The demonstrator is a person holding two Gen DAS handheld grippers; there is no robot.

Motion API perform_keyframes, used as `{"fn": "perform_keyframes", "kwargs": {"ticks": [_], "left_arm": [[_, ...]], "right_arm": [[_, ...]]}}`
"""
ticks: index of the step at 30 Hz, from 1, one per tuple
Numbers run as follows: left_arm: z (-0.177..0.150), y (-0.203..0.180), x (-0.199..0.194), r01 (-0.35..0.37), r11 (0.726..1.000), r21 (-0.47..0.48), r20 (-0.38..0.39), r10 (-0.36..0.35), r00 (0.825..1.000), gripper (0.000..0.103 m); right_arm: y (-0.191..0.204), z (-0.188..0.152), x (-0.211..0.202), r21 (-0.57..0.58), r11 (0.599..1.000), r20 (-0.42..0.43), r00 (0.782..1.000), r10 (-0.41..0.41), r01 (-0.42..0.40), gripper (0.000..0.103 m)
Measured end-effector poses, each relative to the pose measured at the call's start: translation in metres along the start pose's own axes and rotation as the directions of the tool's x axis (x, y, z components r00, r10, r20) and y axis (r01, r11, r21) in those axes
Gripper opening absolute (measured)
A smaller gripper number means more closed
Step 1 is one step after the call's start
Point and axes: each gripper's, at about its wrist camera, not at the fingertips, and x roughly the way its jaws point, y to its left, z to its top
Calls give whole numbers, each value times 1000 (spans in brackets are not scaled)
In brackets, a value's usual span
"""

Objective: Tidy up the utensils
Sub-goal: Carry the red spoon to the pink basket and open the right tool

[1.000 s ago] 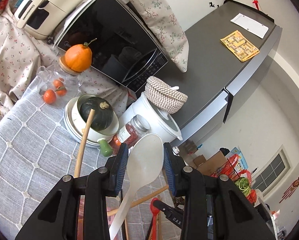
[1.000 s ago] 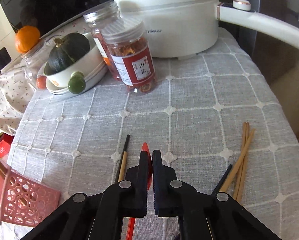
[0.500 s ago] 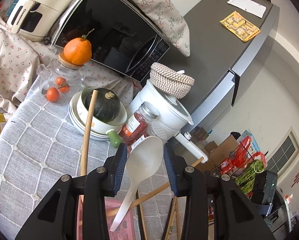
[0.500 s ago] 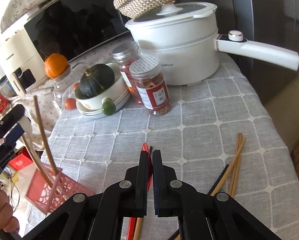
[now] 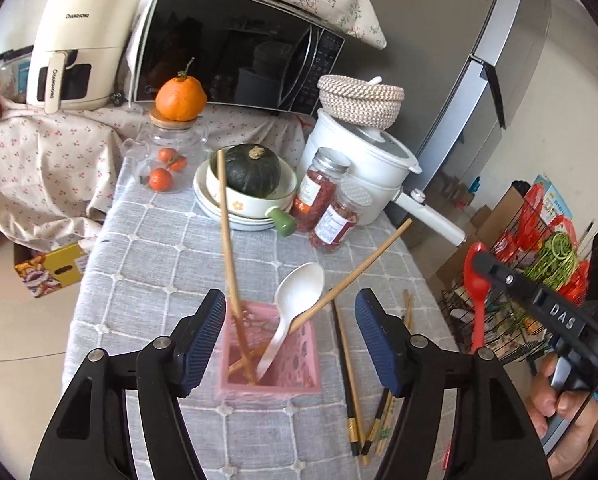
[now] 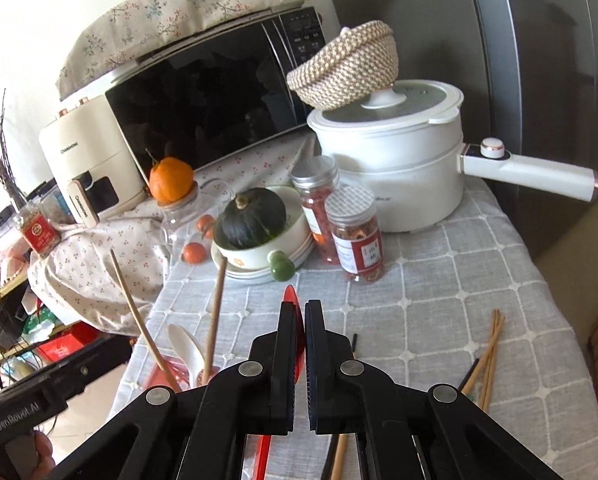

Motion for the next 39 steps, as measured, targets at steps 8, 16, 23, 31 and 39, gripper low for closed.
{"fn": "perform_keyframes", "kwargs": {"ticks": [8, 16, 23, 31, 39], "left_arm": [[-17, 49, 3, -187, 981, -45, -189, 176, 966, 77], [-31, 89, 7, -242, 968, -59, -304, 213, 929, 77], [-38, 106, 3, -223, 973, -64, -320, 192, 928, 77], [-36, 108, 2, -205, 977, -62, -318, 175, 932, 77], [-35, 107, 1, -212, 976, -57, -309, 185, 933, 77]], "right_arm": [[50, 5, 4, 5, 1000, 133, 991, -28, 28, 3], [98, 1, 30, -20, 990, 289, 949, -128, 140, 3], [114, -3, 49, 48, 960, 391, 879, -271, 275, 3], [123, -24, 76, 90, 925, 385, 844, -374, 369, 4], [101, -32, 80, 166, 953, 226, 931, -287, 253, 24]]}}
